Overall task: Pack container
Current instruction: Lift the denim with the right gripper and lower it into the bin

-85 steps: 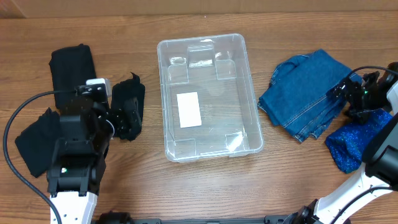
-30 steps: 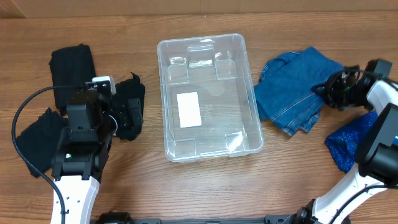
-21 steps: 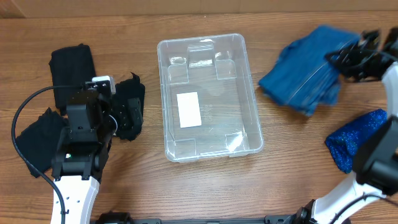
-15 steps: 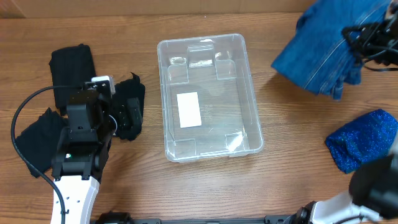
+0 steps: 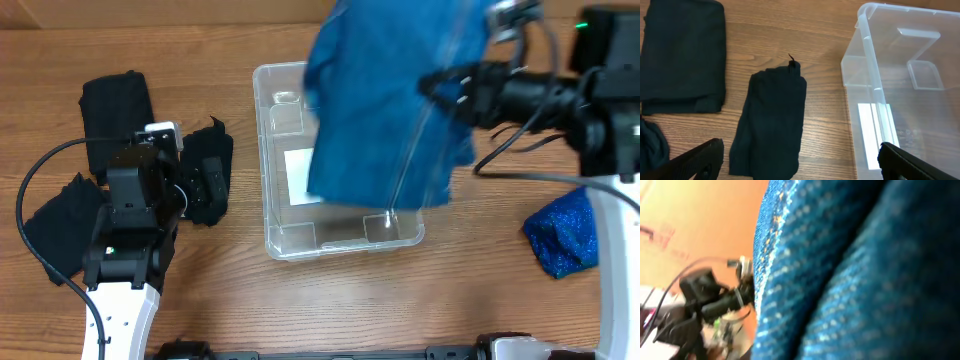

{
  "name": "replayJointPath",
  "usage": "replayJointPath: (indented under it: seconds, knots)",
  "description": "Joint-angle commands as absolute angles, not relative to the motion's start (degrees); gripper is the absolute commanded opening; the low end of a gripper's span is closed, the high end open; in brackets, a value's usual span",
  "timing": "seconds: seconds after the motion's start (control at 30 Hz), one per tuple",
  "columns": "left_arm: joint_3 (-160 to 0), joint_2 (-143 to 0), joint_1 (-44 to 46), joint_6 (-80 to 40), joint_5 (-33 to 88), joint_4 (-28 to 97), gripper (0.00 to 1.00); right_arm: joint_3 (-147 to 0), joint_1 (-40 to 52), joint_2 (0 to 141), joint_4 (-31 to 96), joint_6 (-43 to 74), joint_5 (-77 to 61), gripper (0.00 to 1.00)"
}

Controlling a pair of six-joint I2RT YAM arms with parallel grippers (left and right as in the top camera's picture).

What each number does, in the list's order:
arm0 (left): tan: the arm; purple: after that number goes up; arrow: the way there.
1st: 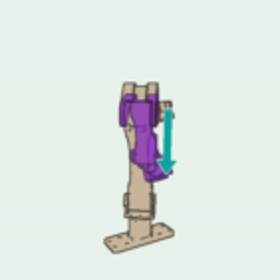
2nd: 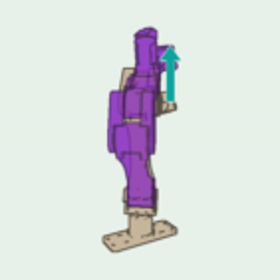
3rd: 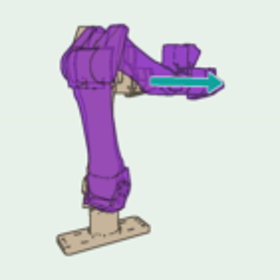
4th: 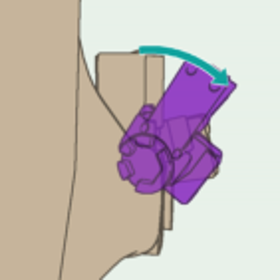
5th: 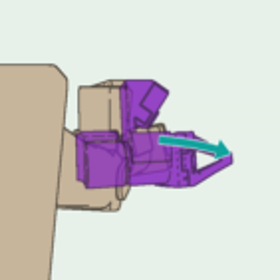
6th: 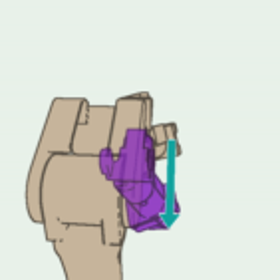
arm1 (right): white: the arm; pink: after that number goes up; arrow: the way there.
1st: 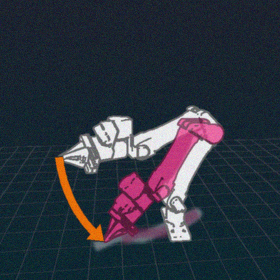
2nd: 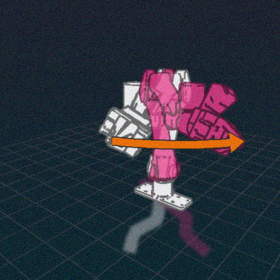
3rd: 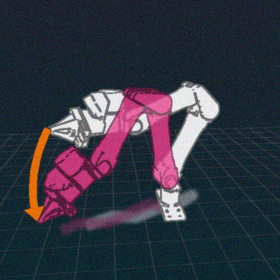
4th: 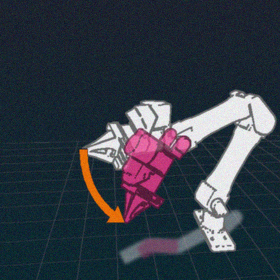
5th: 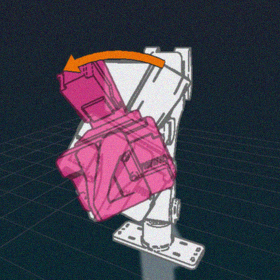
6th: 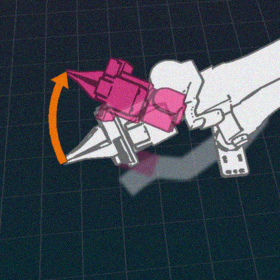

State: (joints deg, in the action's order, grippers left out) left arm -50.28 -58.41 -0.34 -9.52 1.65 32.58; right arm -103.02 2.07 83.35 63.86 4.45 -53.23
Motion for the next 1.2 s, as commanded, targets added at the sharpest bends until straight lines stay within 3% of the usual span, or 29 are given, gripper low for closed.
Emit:
replayJointPath:
  seconds: [0.0,0.37,0.77,0.8,0.83,0.9,0.93,1.07,1.17]
  knots:
    - [-51.88,-58.72,0.03,-10.33,1.06,32.29,1.0,-103.26,8.32,83.29,65.78,4.03,-50.37,0.04]
    - [-51.88,-58.72,0.03,-10.33,1.06,32.34,1.0,-100.49,15.77,98.37,62.17,1.43,-50.57,0.04]
    - [-51.88,-58.72,0.03,-10.33,1.06,32.34,1.0,-100.49,16.45,114.5,56.42,1.48,-54.39,0.05]
    - [-51.88,-58.72,0.03,-10.33,1.06,32.34,1.0,-100.49,16.45,115.35,55.75,1.48,-53.54,0.08]
    - [-51.88,-58.72,0.03,-10.33,1.06,32.32,1.0,-100.49,16.45,116.18,55.24,1.45,-51.75,0.2]
    - [-51.88,-58.72,0.03,-10.33,1.08,32.34,1.0,-100.49,16.47,117.3,54.96,1.48,-45.93,0.64]
    - [-51.88,-58.72,0.03,-10.33,1.08,32.36,1.0,-100.49,16.51,117.78,55.11,1.48,-42.57,0.73]
    - [-51.88,-58.72,0.03,-10.33,1.08,32.38,1.0,-100.66,16.75,117.73,56.66,2.59,-28.36,1.0]
    - [-51.88,-58.72,0.03,-10.33,1.08,32.36,1.0,-101.56,17.54,117.05,59.11,3.68,-15.73,1.0]
